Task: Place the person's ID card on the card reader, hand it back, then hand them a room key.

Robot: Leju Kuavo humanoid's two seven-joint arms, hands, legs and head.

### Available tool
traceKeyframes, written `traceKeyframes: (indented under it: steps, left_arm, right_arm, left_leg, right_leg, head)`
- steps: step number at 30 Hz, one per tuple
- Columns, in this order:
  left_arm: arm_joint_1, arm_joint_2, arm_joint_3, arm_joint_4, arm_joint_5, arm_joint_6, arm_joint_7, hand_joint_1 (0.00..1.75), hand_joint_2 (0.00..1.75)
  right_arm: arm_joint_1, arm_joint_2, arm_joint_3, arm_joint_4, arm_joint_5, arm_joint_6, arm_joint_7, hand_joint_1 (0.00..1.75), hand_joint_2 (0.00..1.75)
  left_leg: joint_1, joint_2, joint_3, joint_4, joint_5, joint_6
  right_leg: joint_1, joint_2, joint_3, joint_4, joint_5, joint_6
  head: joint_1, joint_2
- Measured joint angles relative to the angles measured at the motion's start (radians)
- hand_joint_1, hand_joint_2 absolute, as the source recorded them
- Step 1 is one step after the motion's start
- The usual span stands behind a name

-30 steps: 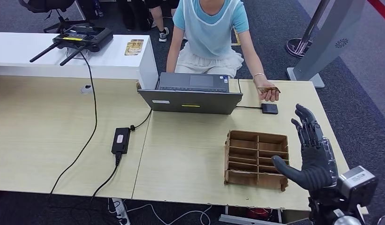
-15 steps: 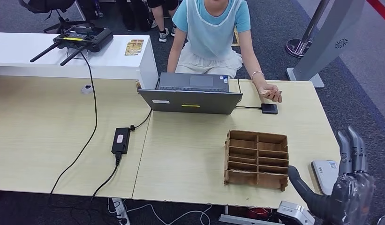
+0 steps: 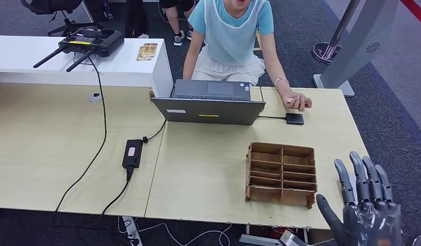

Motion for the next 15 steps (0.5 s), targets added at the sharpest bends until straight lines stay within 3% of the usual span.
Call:
traceKeyframes:
  steps: [5,9,15]
  left_arm:
    - [0.0,0.0,0.012,0.0,0.0,-0.001,0.0,0.0,0.0]
    - [-0.001,0.0,0.017,0.0,-0.001,-0.001,0.0,0.0,0.0]
    - [-0.001,0.0,0.021,0.0,-0.003,-0.001,0.0,0.0,0.0]
  right_arm:
    - [-0.007,-0.135,0.022,0.02,0.005,0.099,0.181,0.0,1.75]
    - [-0.03,-0.235,0.105,0.032,0.005,0.165,0.309,0.0,1.75]
    - [-0.061,-0.327,0.234,0.047,0.001,0.217,0.35,0.0,1.75]
  left_leg:
    - [0.0,0.0,0.0,0.0,0.0,0.0]
    - [0.0,0.0,0.0,0.0,0.0,0.0]
    - [0.0,0.0,0.001,0.0,0.0,0.0]
  right_leg:
    - [0.0,0.0,0.0,0.0,0.0,0.0]
    - [0.0,0.0,0.0,0.0,0.0,0.0]
    - [0.0,0.0,0.0,0.0,0.0,0.0]
  head:
    - [0.0,0.0]
    - [0.0,0.0]
    - [0.0,0.0]
